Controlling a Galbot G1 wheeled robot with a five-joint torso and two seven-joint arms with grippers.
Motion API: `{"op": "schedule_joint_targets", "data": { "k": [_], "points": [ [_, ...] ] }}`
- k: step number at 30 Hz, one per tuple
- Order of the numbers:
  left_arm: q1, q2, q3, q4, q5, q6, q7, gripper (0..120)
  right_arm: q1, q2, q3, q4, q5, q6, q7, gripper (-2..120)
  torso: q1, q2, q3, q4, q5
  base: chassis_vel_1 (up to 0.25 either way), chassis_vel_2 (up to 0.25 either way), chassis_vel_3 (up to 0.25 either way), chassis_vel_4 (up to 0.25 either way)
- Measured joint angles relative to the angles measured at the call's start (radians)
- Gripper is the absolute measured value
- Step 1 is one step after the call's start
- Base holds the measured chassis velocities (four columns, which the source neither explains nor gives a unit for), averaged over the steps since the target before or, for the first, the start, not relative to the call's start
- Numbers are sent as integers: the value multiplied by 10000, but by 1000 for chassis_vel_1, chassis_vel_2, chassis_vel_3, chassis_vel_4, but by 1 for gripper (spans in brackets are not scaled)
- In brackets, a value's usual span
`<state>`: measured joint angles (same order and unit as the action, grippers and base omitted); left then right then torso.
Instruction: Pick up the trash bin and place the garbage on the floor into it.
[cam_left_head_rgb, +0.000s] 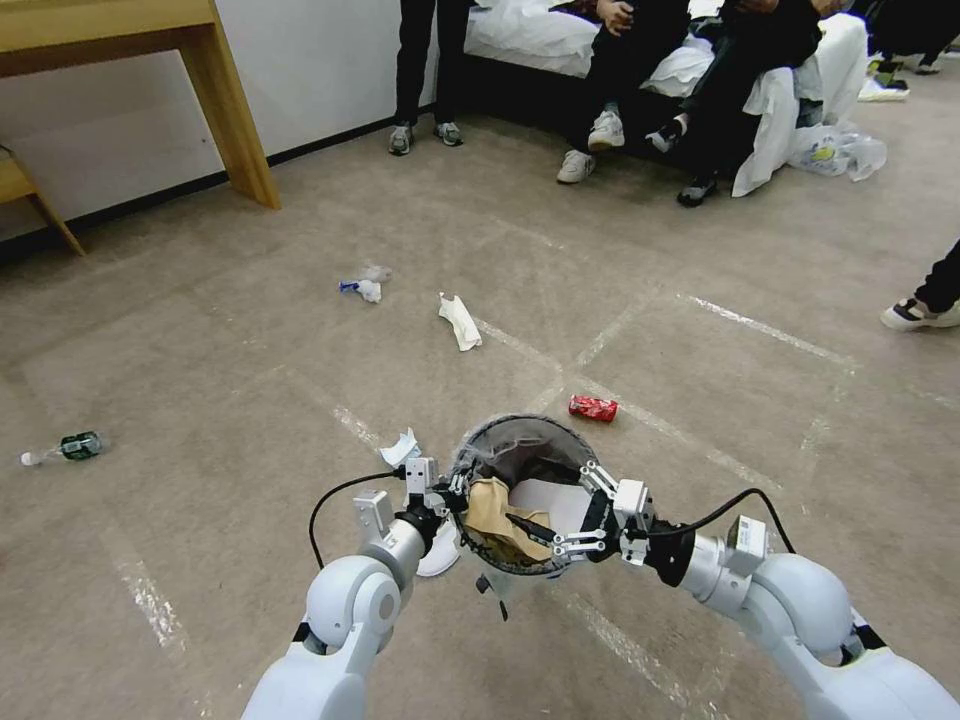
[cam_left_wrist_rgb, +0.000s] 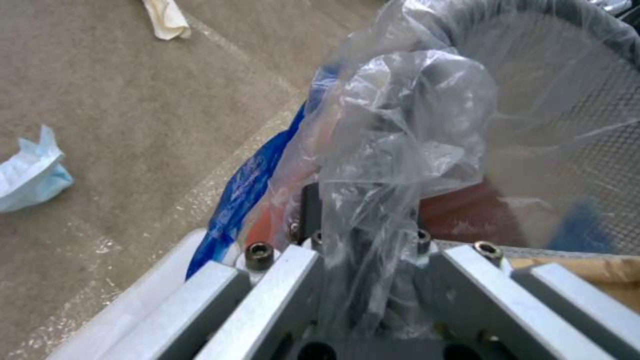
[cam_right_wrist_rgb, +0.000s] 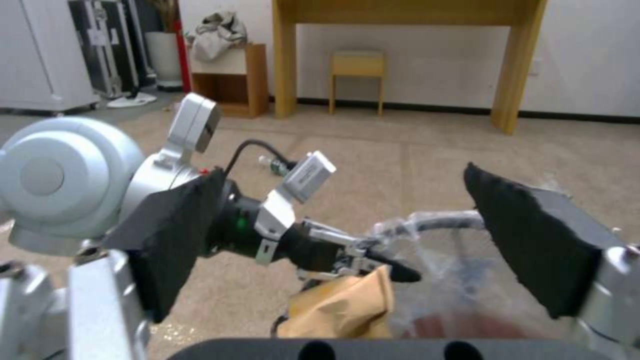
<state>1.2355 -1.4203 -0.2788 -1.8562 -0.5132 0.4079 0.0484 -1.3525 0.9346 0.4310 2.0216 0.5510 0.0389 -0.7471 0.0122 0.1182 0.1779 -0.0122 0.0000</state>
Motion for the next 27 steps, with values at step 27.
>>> {"op": "schedule_joint_targets", "data": {
  "k": [27],
  "points": [
    [738, 86, -982, -743, 146, -209, -366, 1, -832, 824, 1438, -252, -347, 196, 623, 100, 0, 0, 0, 0, -1, 0, 0, 0, 0]
  ]
}}
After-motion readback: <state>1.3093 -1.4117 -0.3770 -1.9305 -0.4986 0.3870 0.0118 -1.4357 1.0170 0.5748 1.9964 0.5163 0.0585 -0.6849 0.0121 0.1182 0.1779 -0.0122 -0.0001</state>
